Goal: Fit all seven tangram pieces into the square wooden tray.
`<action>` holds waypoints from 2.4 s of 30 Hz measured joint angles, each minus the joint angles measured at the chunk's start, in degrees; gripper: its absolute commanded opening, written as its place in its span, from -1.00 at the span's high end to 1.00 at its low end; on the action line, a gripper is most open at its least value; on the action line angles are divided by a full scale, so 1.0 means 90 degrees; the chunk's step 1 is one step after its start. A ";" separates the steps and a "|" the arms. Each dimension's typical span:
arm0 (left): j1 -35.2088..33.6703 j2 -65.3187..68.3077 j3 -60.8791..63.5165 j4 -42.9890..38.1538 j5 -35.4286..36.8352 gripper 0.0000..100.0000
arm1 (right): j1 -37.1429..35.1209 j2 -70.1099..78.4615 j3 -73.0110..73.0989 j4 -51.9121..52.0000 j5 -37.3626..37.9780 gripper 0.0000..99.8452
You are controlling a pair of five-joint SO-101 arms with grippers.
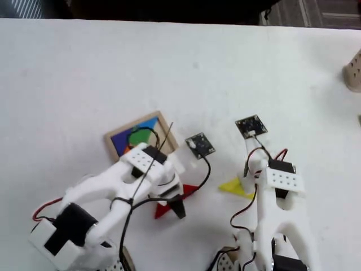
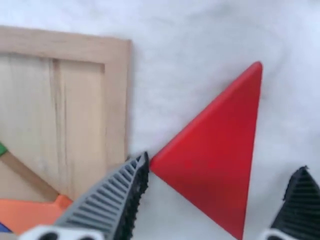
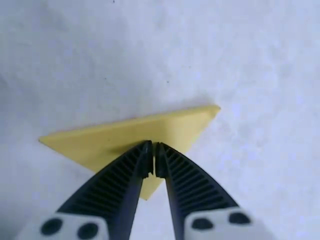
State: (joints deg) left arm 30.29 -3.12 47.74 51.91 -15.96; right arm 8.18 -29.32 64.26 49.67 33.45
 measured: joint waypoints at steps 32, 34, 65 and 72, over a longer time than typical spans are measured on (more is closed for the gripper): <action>0.0088 -0.0117 0.0205 -0.0234 0.0674 0.39 | 0.0000 0.0000 0.0000 0.0000 0.0000 0.96; 0.0088 -0.0117 0.0205 -0.0234 0.0674 0.43 | 0.0000 0.0000 0.0000 0.0000 0.0000 0.96; 0.0186 -0.0781 0.0938 -0.1192 0.1485 0.56 | 0.0000 0.0000 0.0000 0.0000 0.0000 0.96; -0.0010 -0.0957 0.0947 -0.1485 0.1553 0.56 | 0.0000 0.0000 0.0000 0.0000 0.0000 0.96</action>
State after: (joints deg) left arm 30.20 -11.74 56.26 38.55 -1.98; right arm 8.18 -29.32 64.26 49.67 33.45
